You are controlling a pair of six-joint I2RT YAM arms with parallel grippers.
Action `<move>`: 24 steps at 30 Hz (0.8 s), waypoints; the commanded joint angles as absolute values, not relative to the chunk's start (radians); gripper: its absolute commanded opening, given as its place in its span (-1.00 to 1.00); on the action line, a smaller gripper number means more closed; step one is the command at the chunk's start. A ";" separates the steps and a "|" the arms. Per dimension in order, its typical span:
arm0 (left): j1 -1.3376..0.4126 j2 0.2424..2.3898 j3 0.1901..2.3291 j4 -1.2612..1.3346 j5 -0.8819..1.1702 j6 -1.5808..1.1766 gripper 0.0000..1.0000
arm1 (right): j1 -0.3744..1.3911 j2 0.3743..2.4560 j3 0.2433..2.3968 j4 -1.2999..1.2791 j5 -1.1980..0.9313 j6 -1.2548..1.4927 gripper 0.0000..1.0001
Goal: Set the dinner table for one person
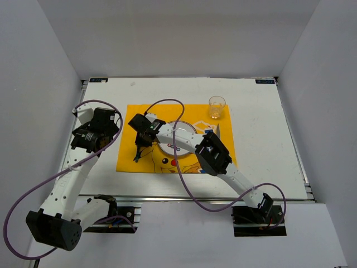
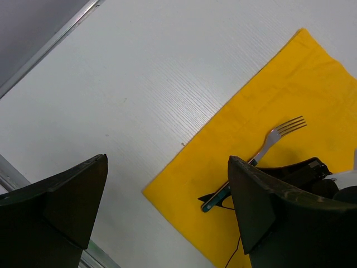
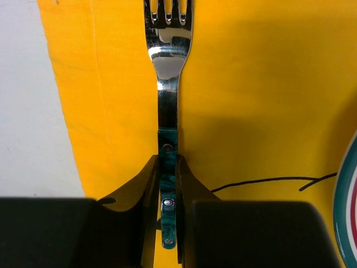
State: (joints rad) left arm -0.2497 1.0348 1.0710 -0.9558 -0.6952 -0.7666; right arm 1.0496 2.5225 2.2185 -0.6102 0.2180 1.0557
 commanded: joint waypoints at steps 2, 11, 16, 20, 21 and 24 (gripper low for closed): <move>-0.244 1.006 1.065 -0.933 -0.690 -0.755 0.96 | 1.065 2.476 2.195 -0.629 0.244 1.083 -1.00; -0.244 1.006 1.060 -0.925 -0.678 -0.746 0.96 | 1.063 2.483 2.187 -0.630 0.239 1.077 -1.00; -0.244 1.006 1.060 -0.920 -0.672 -0.744 0.96 | 1.062 2.477 2.187 -0.627 0.238 1.055 -0.58; -0.244 1.009 1.060 -0.922 -0.675 -0.744 0.96 | 1.060 2.471 2.201 -0.629 0.247 1.039 -0.42; -0.244 1.006 1.060 -0.922 -0.675 -0.745 0.96 | 1.061 2.470 2.206 -0.635 0.253 1.037 -0.36; -0.244 0.999 1.060 -0.925 -0.683 -0.750 0.96 | 1.063 2.464 2.215 -0.635 0.250 1.026 0.25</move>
State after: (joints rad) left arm -0.2497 1.0283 1.0698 -0.9337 -0.6731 -0.7498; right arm 1.0561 2.5092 2.2093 -0.5957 0.2276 1.0531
